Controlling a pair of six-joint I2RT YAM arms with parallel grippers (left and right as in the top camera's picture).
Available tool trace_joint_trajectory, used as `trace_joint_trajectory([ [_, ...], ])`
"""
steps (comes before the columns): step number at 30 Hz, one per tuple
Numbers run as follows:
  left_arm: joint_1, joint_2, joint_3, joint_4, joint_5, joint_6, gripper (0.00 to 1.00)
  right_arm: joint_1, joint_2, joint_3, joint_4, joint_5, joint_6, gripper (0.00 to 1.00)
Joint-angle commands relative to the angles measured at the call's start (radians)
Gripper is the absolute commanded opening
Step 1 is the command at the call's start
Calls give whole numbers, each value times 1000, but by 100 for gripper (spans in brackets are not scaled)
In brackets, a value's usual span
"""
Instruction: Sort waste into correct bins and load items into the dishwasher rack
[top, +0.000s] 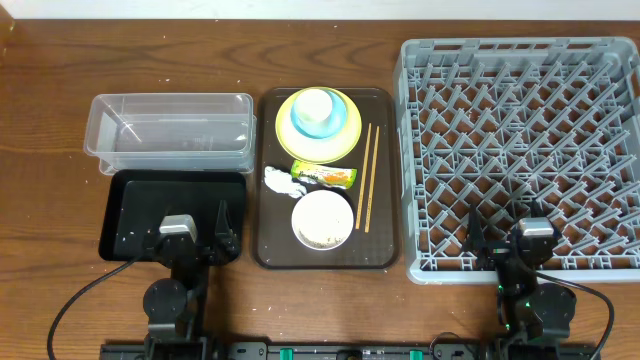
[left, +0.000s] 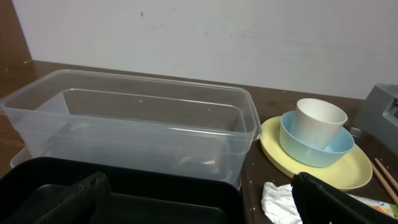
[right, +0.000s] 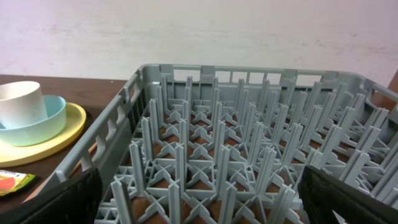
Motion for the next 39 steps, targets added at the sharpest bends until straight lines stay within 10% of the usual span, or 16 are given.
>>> trace_joint_trajectory([
  [1,-5,-6,-17,-39,-13,-14,96,3,-3,-1,-4,4,6,99],
  [22,-5,30,112,-85,38,-93,96,3,-3,-1,-4,4,6,99],
  [30,-5,261,467,-307,112,-103,96,3,-3,-1,-3,4,6,99],
  [39,-5,921,1226,-893,460,-96,96,3,-3,-1,-4,4,6,99],
])
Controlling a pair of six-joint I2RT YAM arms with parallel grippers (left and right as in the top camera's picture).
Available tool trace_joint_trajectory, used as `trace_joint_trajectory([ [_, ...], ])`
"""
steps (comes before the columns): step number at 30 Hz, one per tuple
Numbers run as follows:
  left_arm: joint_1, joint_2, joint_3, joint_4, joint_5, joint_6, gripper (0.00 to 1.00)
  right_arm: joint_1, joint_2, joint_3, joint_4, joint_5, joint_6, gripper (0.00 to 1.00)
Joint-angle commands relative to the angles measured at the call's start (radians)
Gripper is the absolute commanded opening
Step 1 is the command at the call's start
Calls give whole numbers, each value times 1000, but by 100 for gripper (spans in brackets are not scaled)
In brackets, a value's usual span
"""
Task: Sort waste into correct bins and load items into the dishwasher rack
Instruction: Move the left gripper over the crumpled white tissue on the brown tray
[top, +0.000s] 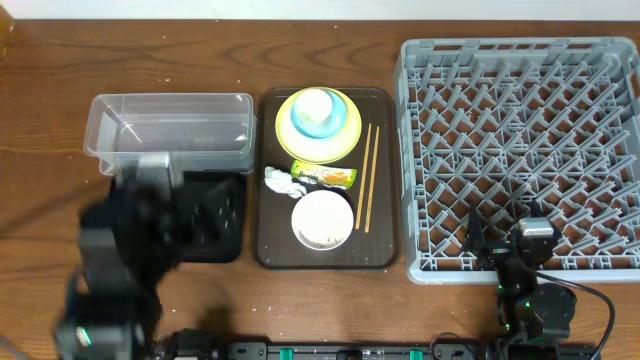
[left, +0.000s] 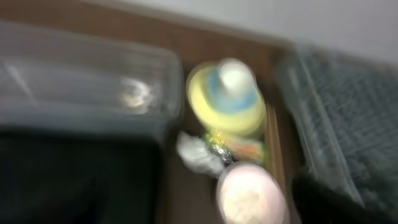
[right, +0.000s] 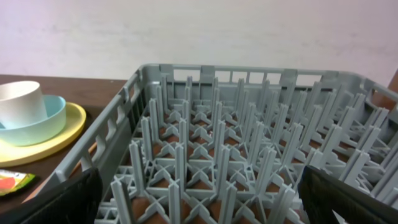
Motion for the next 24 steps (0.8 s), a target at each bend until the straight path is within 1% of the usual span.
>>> trace_joint_trajectory([
  [1,-5,227,270,-159,203,0,96,3,-4,-1,-5,4,6,99],
  [3,-5,360,418,-258,264,1,96,3,-4,-1,-5,4,6,99],
  [4,-5,399,459,-293,269,0,96,3,-4,-1,-5,4,6,99],
  [7,-5,487,512,-344,271,-37,96,3,-4,-1,-4,4,6,99],
  [8,-7,507,509,-352,272,-35,87,3,-4,-1,-5,4,6,99],
  [9,-12,520,502,-359,271,-35,67,3,-4,-1,-5,4,6,99],
  [10,-16,534,492,-364,271,-35,50,3,-4,-1,-5,4,6,99],
  [11,-21,545,481,-367,270,-36,36,3,-4,-1,-4,4,6,99],
  [12,-28,557,467,-366,263,-37,25,3,-4,-1,-5,4,6,99],
  [13,-36,565,454,-365,250,-41,19,3,-4,-1,-5,4,6,99],
  [14,-45,575,439,-365,211,-63,9,3,-4,-1,-5,4,6,99],
  [15,-55,583,425,-368,162,-93,6,3,-4,-1,-4,4,6,99],
  [20,-145,600,322,-344,-73,-289,6,3,-4,-1,-4,4,6,99],
  [24,-253,603,241,-235,-239,-355,7,3,-4,-1,-4,4,6,99],
])
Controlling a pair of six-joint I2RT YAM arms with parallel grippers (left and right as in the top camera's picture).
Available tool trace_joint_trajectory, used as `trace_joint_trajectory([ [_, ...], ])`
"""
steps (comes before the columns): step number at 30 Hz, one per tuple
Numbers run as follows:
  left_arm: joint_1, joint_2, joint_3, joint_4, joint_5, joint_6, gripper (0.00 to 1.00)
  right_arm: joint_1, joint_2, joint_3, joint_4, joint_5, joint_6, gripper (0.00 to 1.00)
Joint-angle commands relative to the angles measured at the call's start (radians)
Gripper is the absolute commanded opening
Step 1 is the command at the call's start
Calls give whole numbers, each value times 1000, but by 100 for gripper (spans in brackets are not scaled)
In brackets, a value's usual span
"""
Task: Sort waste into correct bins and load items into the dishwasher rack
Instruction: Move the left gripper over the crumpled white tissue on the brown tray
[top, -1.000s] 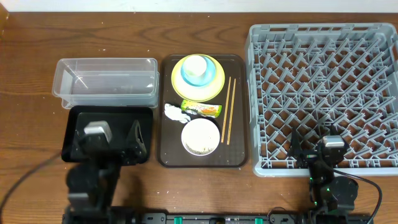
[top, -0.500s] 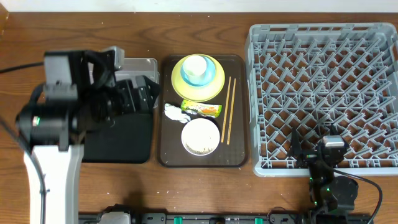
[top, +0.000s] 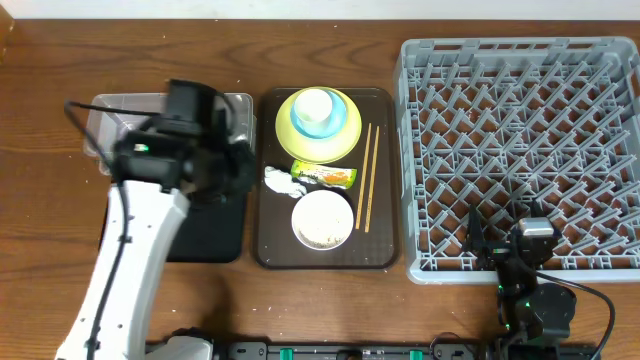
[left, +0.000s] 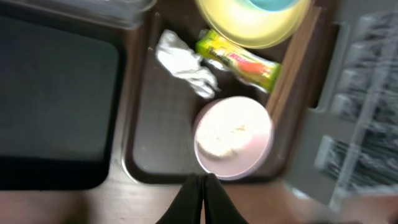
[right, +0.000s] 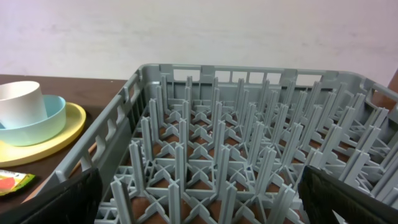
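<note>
On the brown tray (top: 270, 250) lie a crumpled white napkin (top: 280, 181), a green-orange wrapper (top: 325, 176), a white bowl (top: 322, 219) and chopsticks (top: 367, 177). A yellow plate (top: 340, 140) carries a blue bowl (top: 318, 122) with a white cup (top: 315, 103). My left gripper (top: 232, 165) hangs raised beside the tray's left edge, shut and holding nothing. The left wrist view looks down on the napkin (left: 183, 64), wrapper (left: 239, 59) and bowl (left: 233, 137) past the left gripper (left: 203, 186). My right gripper (right: 199, 199) rests open at the front edge of the grey rack (top: 520, 150).
A clear plastic bin (top: 100, 125) stands at the back left, partly under my left arm. A black bin (top: 205, 235) sits in front of it. The rack (right: 217, 143) fills the right side of the table, its pegs upright.
My left arm was low at the table's left front, in blur. Now it reaches over the bins to the tray's left edge, wrist camera pointing down, fingers together. The right arm has not moved.
Both arms first rested at the table's front edge, grippers open, the left facing the clear bin. Then the left arm had lifted and swung, its view blurred. Now it hangs over the bins beside the tray, shut. Nothing on the tray has moved.
</note>
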Motion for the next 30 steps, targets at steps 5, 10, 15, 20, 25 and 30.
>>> trace_joint_trajectory([
  [5,-153,27,-130,227,-410,-158,6,3,-4,-1,-5,3,6,99],
  [10,-159,100,-163,344,-429,-177,17,3,-4,-1,-5,3,6,99],
  [15,-159,207,-163,396,-422,-176,38,3,-4,-1,-5,3,6,99],
  [20,-159,262,-163,415,-366,-176,52,3,-4,-1,-4,3,6,99],
  [25,-159,267,-163,415,-359,-175,52,3,-4,-1,-5,3,6,99],
  [30,-159,267,-163,415,-327,-176,54,3,-4,-1,-5,3,6,99],
])
